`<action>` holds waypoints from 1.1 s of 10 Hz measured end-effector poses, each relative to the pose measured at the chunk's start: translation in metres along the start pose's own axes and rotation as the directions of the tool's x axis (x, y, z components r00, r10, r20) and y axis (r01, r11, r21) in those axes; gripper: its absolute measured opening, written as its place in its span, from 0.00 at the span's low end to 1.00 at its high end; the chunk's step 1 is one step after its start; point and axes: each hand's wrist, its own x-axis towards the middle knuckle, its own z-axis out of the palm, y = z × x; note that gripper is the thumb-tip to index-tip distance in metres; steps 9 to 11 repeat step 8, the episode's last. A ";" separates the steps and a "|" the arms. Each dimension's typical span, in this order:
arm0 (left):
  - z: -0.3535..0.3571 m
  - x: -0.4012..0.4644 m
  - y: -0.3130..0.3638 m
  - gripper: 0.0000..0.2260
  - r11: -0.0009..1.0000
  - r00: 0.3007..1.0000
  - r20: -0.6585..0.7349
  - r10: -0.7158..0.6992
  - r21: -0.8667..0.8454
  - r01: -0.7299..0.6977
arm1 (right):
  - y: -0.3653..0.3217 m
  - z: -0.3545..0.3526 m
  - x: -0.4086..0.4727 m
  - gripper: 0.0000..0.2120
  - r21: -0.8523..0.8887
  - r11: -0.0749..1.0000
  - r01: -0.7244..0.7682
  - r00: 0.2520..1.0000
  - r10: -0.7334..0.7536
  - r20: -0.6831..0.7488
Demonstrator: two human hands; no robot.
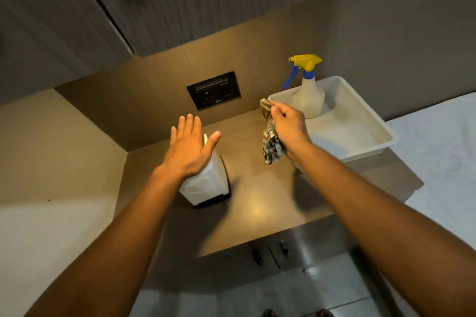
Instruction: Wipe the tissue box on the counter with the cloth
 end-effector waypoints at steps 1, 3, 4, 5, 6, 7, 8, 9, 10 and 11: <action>0.013 0.007 0.043 0.39 0.984 0.978 -0.124 0.169 -0.028 -0.173 | -0.007 -0.048 0.032 0.13 -0.332 0.940 0.071 0.993 -0.100 -0.069; 0.091 0.001 0.112 0.31 0.961 0.977 -0.072 0.202 -0.177 -0.212 | 0.011 -0.095 0.065 0.13 -0.632 0.769 -0.094 0.996 0.075 -0.056; 0.127 -0.006 0.116 0.31 0.981 0.991 0.048 0.126 -0.153 -0.117 | 0.028 -0.092 0.071 0.09 -0.492 0.835 -0.246 0.969 0.228 -0.097; 0.146 -0.012 0.112 0.32 0.989 0.990 0.124 0.061 -0.141 -0.043 | 0.050 -0.086 0.074 0.11 -0.564 0.770 -0.298 0.950 0.300 -0.092; 0.152 -0.018 0.111 0.35 0.995 0.988 0.150 0.039 -0.095 -0.025 | 0.062 -0.084 0.071 0.15 -0.890 0.451 -0.065 0.968 0.246 0.054; 0.153 -0.018 0.112 0.36 0.998 0.985 0.166 0.038 -0.054 -0.029 | 0.072 -0.083 0.071 0.18 -0.963 0.234 0.131 0.965 0.192 0.178; 0.145 -0.020 0.117 0.36 0.997 0.992 0.125 0.020 -0.082 -0.009 | 0.069 -0.085 0.066 0.17 -0.953 0.272 0.133 0.971 0.156 0.180; 0.145 -0.020 0.117 0.36 0.997 0.992 0.125 0.020 -0.082 -0.009 | 0.069 -0.085 0.066 0.17 -0.953 0.272 0.133 0.971 0.156 0.180; 0.145 -0.020 0.117 0.36 0.997 0.992 0.125 0.020 -0.082 -0.009 | 0.069 -0.085 0.066 0.17 -0.953 0.272 0.133 0.971 0.156 0.180; 0.145 -0.020 0.117 0.36 0.997 0.992 0.125 0.020 -0.082 -0.009 | 0.069 -0.085 0.066 0.17 -0.953 0.272 0.133 0.971 0.156 0.180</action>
